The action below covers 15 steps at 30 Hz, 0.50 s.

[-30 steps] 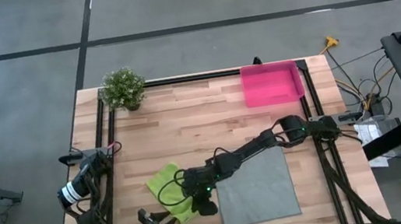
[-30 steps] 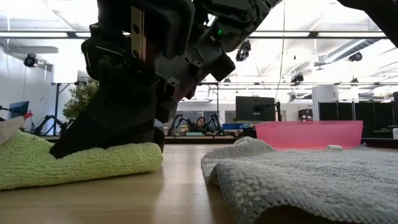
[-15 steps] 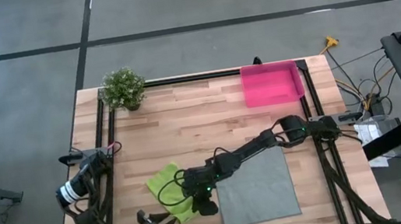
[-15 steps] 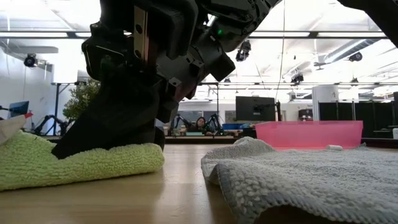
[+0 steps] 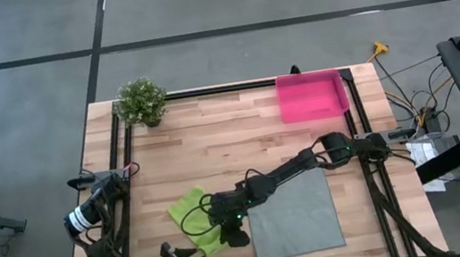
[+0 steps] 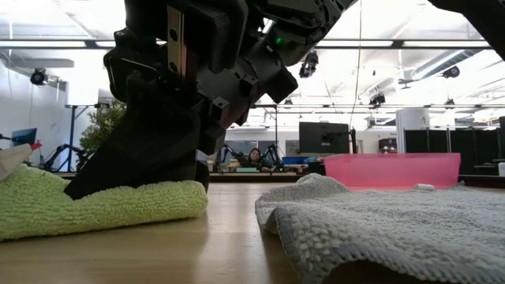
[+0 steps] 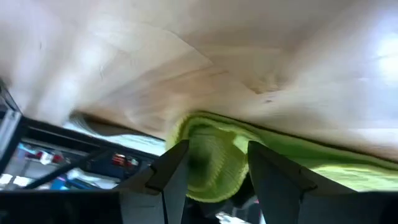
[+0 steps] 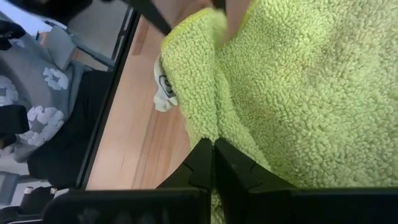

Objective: Roll microfiber towels into tight, uniform cylinder then place into a basket
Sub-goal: Roll the green microfiber cloth

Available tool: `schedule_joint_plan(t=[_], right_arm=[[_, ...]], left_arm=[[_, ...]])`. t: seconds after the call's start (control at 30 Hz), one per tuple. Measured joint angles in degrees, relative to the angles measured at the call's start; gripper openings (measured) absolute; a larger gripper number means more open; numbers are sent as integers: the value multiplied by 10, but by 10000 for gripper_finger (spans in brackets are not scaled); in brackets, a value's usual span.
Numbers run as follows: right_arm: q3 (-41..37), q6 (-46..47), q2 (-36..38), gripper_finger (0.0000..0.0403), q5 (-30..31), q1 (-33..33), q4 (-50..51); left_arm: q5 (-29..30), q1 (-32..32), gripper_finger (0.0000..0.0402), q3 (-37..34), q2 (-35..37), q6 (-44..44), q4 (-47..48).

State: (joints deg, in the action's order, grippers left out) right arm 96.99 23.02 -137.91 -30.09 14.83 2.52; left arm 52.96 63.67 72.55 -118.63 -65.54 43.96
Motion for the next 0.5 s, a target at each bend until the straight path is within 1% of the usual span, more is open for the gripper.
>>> schedule_joint_plan(t=[0.07, 0.27, 0.5], right_arm=[[0, 4, 0, 9, 0, 0, 0], [0, 16, 0, 9, 2, 0, -2], [0, 19, 0, 9, 2, 1, -2]], left_arm=[[5, -4, 148, -5, 0, -23, -19], [31, -18, 148, -14, 8, -35, -16], [33, -24, 148, -18, 31, -46, -14]])
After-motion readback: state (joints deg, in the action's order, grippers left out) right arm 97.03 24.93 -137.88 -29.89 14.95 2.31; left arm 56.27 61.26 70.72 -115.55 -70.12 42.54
